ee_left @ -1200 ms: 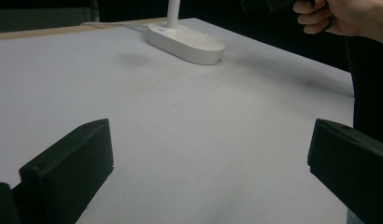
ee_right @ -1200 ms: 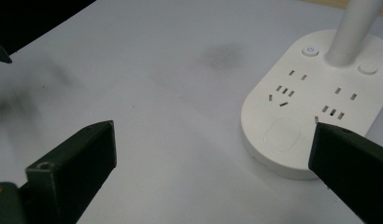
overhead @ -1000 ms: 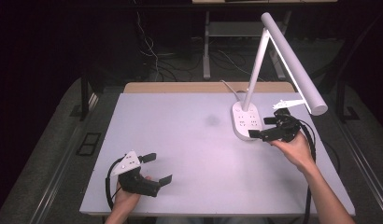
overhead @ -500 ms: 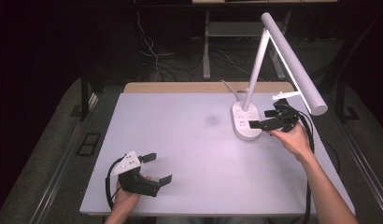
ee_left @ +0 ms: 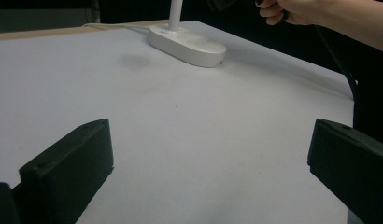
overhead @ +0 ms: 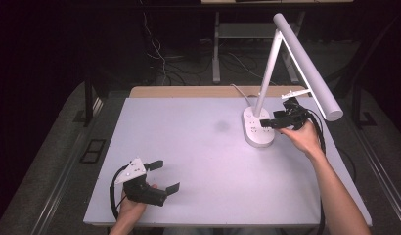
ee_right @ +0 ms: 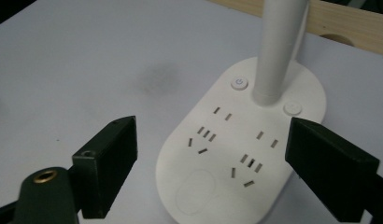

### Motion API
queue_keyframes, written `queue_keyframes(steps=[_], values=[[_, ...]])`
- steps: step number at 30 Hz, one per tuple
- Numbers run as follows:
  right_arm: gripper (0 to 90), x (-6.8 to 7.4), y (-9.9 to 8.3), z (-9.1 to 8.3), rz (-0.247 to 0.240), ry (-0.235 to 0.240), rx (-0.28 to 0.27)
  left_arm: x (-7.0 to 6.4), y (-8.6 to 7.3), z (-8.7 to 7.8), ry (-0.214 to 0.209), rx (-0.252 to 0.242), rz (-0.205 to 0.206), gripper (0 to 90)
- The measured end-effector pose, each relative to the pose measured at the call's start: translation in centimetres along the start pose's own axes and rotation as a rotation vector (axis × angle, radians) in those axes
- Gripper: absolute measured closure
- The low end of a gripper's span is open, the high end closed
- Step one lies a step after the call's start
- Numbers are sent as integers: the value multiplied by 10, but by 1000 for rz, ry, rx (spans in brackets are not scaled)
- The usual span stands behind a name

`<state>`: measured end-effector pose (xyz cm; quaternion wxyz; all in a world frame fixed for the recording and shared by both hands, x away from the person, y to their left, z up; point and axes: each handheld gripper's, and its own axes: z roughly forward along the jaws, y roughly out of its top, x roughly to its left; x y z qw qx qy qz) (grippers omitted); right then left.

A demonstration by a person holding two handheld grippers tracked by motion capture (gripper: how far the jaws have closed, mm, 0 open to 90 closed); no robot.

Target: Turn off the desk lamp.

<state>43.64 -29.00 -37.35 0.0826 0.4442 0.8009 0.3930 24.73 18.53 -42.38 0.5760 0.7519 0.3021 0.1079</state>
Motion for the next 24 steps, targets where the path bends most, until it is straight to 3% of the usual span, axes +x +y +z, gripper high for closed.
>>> queue_keyframes(steps=[8, 13, 19, 24], values=[[396, -15, 9, 2, 4, -31, 9, 1, 0, -1, -4, -10, -13, 0], [564, -22, 16, 5, 0, -50, 4, 1, 0, -1, -1, -11, -15, 0], [777, -30, 20, 15, 10, -69, 42, 0, 0, -1, -1, -9, -9, 0], [895, -36, 19, 25, 29, -60, 49, -1, 0, -1, -3, -7, -5, 0]])
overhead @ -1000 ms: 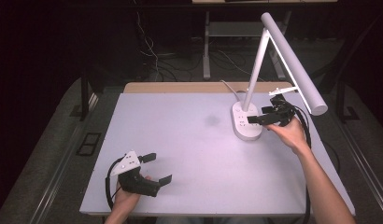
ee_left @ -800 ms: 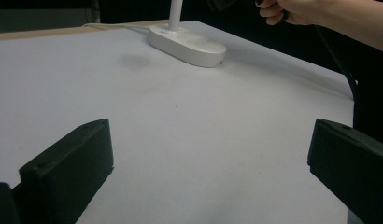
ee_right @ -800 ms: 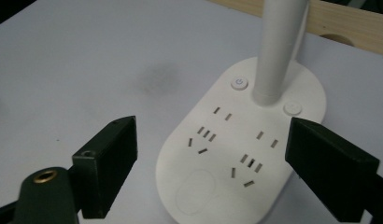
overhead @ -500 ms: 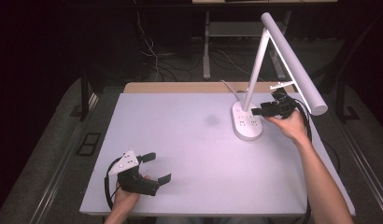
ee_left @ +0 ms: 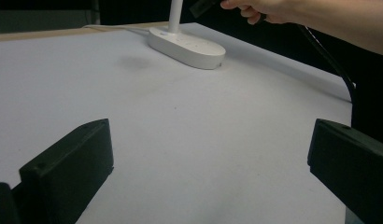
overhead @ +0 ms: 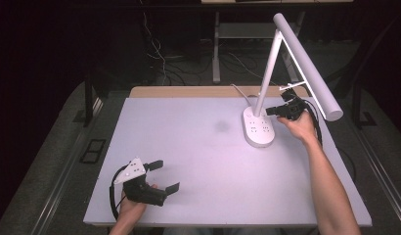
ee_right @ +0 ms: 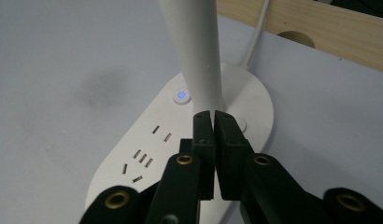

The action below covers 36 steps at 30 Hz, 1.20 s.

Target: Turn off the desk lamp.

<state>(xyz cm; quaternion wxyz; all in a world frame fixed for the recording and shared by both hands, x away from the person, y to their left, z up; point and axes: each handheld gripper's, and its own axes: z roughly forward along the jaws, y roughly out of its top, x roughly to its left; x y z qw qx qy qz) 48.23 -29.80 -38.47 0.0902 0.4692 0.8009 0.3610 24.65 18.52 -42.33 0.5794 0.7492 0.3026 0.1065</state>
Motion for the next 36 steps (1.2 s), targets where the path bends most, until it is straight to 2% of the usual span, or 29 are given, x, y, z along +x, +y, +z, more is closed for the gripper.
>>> queue_keyframes(steps=[12, 14, 18, 24, 29, 36], values=[[900, -12, -3, 23, 95, -8, -29, 0, 1, 0, 0, 1, 9, 0], [900, -14, -5, 32, 96, -34, -30, 0, 1, 0, -1, -1, 7, 0], [900, -14, -6, 40, 126, -41, -30, -1, 1, 0, 2, 5, 13, 0], [900, -16, -7, 42, 138, -30, -30, -1, 1, 0, 2, 4, 14, 0], [900, -15, -7, 42, 125, -41, -29, -1, 1, 0, 4, 2, 14, 0], [900, -14, -7, 40, 134, -41, -32, 0, 1, 0, 6, 2, 10, 0]])
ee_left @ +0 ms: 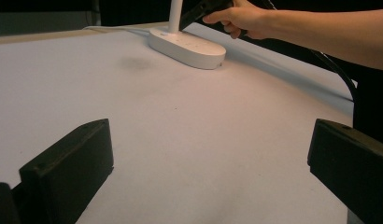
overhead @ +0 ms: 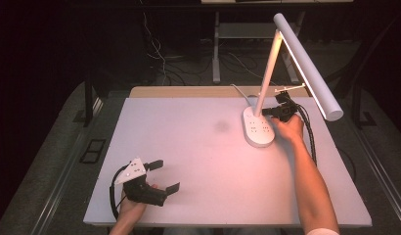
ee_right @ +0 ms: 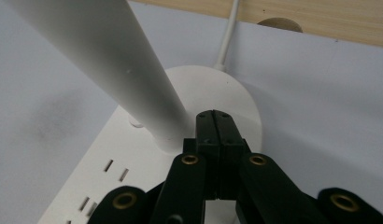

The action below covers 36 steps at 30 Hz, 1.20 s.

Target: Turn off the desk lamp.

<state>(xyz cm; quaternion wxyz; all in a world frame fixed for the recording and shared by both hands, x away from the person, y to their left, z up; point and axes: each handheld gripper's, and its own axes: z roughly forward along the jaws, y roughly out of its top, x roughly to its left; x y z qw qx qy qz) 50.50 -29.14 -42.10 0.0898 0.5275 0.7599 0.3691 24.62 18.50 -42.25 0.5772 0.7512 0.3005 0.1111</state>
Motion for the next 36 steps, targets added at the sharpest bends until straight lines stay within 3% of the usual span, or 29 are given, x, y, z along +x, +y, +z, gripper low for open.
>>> queue_keyframes(steps=[20, 36], values=[[900, 0, -1, 1, 11, 3, -6, -1, 0, 1, -5, 2, 2, 0], [900, 2, -1, 2, 12, -22, -10, -1, 0, 1, -11, 2, 4, 0]])
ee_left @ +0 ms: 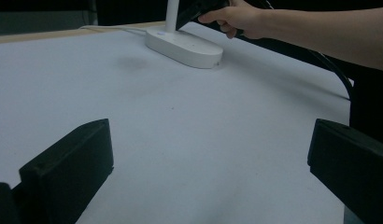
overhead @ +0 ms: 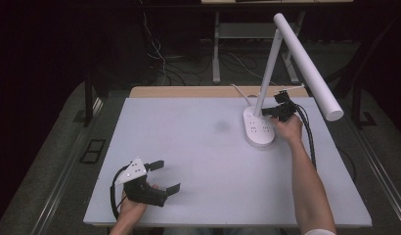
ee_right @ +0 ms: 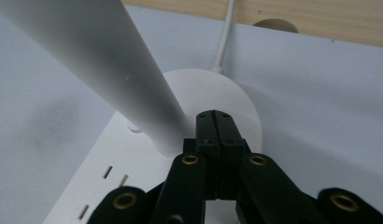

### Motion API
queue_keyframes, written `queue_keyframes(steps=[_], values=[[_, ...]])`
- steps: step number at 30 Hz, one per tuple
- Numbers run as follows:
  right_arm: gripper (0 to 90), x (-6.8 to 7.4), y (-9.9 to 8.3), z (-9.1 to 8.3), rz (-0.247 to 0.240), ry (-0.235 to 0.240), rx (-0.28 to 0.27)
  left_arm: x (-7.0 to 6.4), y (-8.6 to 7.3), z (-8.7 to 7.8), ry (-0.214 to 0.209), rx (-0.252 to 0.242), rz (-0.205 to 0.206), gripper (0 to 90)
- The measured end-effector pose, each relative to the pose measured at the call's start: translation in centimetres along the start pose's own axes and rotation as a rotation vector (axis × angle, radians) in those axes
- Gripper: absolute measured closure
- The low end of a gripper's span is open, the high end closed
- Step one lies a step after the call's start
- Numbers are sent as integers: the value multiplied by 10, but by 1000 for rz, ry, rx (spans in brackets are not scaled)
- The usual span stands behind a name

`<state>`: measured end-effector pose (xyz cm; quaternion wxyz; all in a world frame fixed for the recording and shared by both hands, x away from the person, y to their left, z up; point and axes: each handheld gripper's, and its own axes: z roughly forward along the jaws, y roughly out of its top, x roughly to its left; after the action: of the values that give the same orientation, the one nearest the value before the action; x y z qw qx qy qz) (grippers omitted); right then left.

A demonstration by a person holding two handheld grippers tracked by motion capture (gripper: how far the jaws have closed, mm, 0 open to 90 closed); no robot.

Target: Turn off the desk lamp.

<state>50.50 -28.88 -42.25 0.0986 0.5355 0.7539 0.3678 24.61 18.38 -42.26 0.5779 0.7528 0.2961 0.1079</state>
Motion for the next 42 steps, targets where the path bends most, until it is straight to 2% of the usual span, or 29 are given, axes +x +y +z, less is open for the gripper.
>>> queue_keyframes(steps=[18, 20, 21, 24, 30, 32, 35, 39, 42], values=[[900, 2, -1, 1, -19, -13, -15, 0, 0, 0, 5, 1, 1, 0], [900, 1, -3, 1, -4, -5, -35, 1, 0, 0, 7, 13, 17, 0], [900, -1, -6, 1, 12, 11, -60, 1, 0, 0, 7, 13, 16, 0], [900, -1, -9, 1, 39, 19, -76, 1, 0, 0, 9, 8, 7, 0], [900, 0, -10, 2, 25, 6, -80, 1, 0, 1, 8, 13, 14, 0], [900, -2, -11, 2, 42, 13, -90, 1, 0, 1, 7, 15, 11, 0], [900, -1, -12, 2, 25, 5, -92, 1, 0, 1, 8, 12, 10, 0], [900, 0, -11, 2, 32, 2, -86, 1, 0, 1, 9, 10, 10, 0], [900, 2, -11, 1, 10, -12, -83, 2, 0, 1, 9, 9, 8, 0]])
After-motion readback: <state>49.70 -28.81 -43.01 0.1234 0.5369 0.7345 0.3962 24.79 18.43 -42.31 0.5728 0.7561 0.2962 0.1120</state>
